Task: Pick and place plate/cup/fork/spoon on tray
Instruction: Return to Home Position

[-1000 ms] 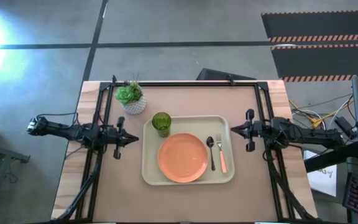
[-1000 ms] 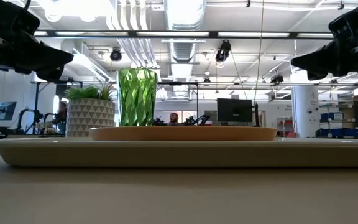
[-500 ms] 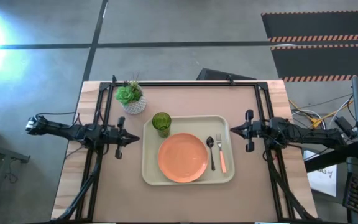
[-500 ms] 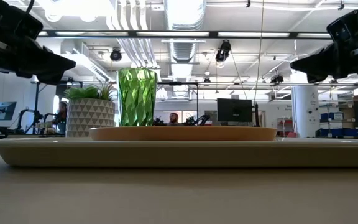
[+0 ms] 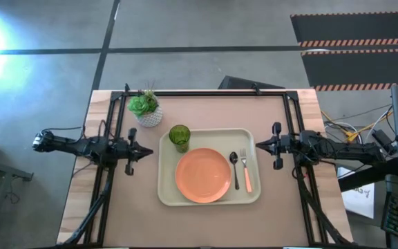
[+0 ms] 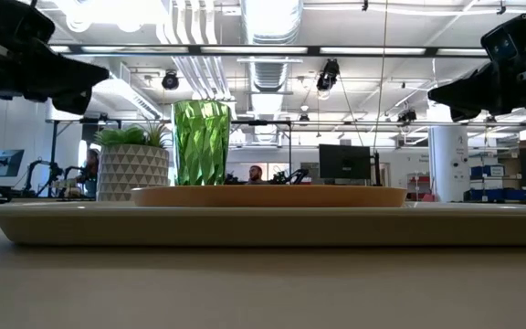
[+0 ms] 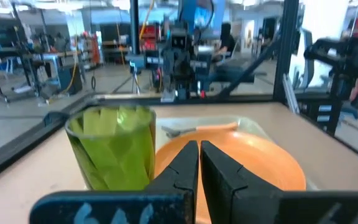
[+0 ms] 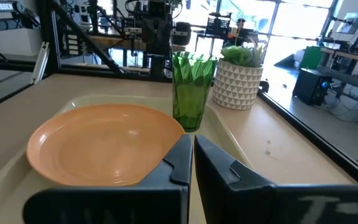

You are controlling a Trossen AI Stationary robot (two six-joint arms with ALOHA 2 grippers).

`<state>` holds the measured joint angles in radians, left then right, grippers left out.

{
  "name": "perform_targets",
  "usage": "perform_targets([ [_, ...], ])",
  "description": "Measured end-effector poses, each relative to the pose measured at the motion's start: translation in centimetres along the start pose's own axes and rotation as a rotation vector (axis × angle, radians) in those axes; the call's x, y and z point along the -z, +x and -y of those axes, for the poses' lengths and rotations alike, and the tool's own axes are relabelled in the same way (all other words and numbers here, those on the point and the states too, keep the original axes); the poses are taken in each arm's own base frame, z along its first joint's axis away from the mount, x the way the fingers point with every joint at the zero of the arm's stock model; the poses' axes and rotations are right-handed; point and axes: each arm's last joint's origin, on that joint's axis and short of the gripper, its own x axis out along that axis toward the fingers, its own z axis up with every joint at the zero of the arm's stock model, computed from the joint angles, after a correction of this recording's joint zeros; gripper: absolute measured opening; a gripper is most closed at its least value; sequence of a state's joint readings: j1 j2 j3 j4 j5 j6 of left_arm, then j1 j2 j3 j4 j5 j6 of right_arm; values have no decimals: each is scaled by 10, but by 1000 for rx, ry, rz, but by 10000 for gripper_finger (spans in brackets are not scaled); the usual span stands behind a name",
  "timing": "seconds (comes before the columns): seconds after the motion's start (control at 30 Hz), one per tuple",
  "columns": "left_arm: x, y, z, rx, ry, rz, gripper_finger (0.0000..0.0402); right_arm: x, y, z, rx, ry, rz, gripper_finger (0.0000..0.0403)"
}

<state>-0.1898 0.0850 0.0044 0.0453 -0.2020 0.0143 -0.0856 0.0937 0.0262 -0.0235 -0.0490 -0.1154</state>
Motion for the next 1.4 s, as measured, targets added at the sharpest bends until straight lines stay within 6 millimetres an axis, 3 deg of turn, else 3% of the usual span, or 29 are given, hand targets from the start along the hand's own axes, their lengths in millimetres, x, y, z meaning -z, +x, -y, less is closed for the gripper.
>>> perform_targets([
  [0.23,-6,-5,-1,-3,37,78,0,1,0,0,-1,-3,-1,9],
  [1.4,-3,-3,0,4,68,41,0,-1,0,0,-3,-23,3,9],
])
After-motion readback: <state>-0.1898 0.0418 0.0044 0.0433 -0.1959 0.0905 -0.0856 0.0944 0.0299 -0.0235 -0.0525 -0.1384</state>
